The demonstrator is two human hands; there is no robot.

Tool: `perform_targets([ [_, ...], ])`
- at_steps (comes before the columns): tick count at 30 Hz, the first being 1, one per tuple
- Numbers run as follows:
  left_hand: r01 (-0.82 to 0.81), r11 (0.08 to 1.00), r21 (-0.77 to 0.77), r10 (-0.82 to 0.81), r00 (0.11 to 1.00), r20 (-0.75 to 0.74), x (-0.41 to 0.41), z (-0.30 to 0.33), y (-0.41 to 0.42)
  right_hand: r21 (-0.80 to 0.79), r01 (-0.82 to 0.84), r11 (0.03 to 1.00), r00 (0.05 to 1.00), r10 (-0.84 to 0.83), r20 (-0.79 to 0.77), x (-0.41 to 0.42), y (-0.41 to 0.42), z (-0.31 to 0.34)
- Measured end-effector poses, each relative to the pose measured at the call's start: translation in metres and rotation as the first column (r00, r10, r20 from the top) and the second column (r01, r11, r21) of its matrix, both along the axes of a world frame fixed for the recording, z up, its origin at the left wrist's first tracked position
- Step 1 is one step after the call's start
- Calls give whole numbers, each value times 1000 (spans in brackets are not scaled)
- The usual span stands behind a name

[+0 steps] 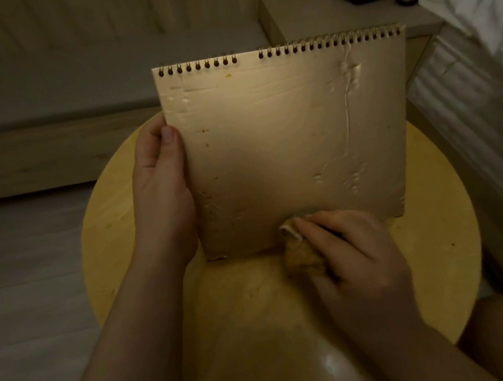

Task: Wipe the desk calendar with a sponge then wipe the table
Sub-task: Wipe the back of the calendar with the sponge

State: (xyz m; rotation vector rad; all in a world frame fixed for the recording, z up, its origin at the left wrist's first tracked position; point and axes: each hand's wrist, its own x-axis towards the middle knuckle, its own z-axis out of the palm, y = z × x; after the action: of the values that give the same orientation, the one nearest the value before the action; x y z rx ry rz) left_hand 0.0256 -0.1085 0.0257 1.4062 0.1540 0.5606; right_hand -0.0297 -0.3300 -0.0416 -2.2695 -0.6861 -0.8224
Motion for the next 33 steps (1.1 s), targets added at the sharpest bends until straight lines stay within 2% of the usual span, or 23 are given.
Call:
perform_targets([
  [6,-26,998,48,27,1000,-16,0,1,0,-79,184,980,983,-183,16,14,-57,5],
  [13,-58,991,121,63,997,-44,0,3,-5,-15,227,974,969,-225,106,11,-72,9],
  [20,-16,998,53,18,999,-39,6,0,-2,-78,236,969,972,-236,17,17,-71,-4],
  [25,-6,999,33,7,1000,-25,7,-3,1,-87,211,974,971,-198,132,42,-71,12],
  [33,28,999,21,-29,1000,5,11,-10,6,-60,206,977,936,-179,302,112,-66,75],
])
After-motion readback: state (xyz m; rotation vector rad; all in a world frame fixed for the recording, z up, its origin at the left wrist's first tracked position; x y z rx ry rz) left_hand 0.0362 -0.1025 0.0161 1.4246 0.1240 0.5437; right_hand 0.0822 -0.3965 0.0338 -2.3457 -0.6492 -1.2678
